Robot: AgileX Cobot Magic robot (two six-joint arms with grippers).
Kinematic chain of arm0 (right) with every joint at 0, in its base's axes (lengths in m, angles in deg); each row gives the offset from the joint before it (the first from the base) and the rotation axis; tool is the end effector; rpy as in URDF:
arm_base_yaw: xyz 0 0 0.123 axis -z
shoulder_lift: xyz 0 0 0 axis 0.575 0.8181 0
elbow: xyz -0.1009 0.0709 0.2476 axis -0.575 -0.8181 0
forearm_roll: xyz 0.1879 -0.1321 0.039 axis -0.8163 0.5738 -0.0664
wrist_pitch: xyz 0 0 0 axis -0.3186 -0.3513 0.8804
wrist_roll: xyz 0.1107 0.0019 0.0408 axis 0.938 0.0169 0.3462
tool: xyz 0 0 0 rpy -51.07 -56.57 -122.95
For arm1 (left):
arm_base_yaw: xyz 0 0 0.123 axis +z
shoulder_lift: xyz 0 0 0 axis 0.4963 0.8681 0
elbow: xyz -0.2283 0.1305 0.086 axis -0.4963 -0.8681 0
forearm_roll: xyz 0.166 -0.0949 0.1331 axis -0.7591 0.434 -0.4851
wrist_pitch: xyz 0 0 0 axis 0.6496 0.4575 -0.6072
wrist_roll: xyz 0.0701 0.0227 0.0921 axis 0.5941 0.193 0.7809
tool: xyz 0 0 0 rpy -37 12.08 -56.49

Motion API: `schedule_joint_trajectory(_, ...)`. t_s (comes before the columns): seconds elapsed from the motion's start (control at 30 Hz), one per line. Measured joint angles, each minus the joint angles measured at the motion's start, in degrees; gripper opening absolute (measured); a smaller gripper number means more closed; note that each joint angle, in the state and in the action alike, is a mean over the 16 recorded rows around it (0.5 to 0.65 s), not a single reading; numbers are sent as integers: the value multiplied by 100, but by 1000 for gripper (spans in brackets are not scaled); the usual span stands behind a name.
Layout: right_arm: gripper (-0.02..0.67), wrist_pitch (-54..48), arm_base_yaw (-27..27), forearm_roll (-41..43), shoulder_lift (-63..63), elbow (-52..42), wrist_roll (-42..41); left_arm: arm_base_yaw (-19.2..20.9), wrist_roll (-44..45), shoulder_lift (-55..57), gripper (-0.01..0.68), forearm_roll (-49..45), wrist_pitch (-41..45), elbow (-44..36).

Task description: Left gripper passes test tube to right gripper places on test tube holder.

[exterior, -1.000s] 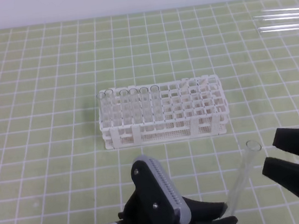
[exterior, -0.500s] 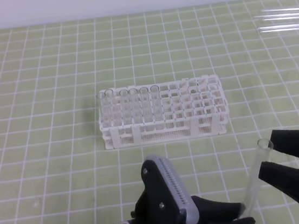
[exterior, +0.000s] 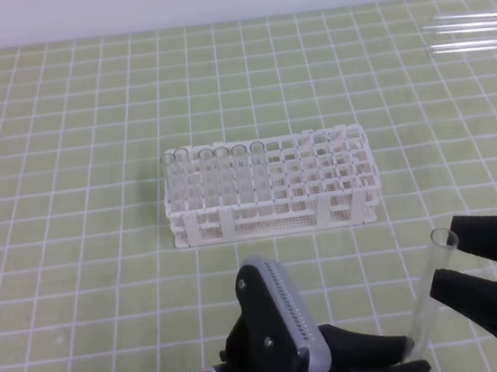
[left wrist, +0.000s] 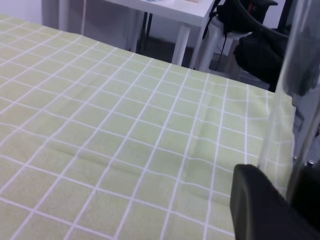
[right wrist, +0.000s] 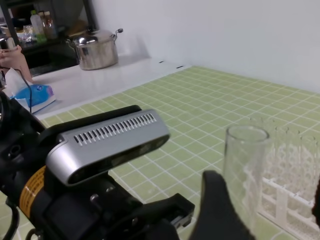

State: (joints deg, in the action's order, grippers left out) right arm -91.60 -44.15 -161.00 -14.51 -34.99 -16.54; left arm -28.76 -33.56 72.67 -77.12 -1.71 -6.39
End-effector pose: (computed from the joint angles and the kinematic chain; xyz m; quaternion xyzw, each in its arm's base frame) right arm 0.1039 0.1105 0.2817 -0.3174 0.6526 0.3951 0.5633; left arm 0.1073 -0.2601 0.2151 0.4658 0.6134 -0.4416 0.4602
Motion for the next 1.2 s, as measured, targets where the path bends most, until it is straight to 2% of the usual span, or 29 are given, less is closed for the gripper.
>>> schedule_joint_trajectory(0.6, 377, -84, 0, 0, 0, 3, -285, 3, 5, -13, 27, -19, -96, 2)
schedule_joint_trajectory(1.2, 377, -236, 0, 1, 104, 116, -323, -3, -1, 16, 92, -47, -43, -3)
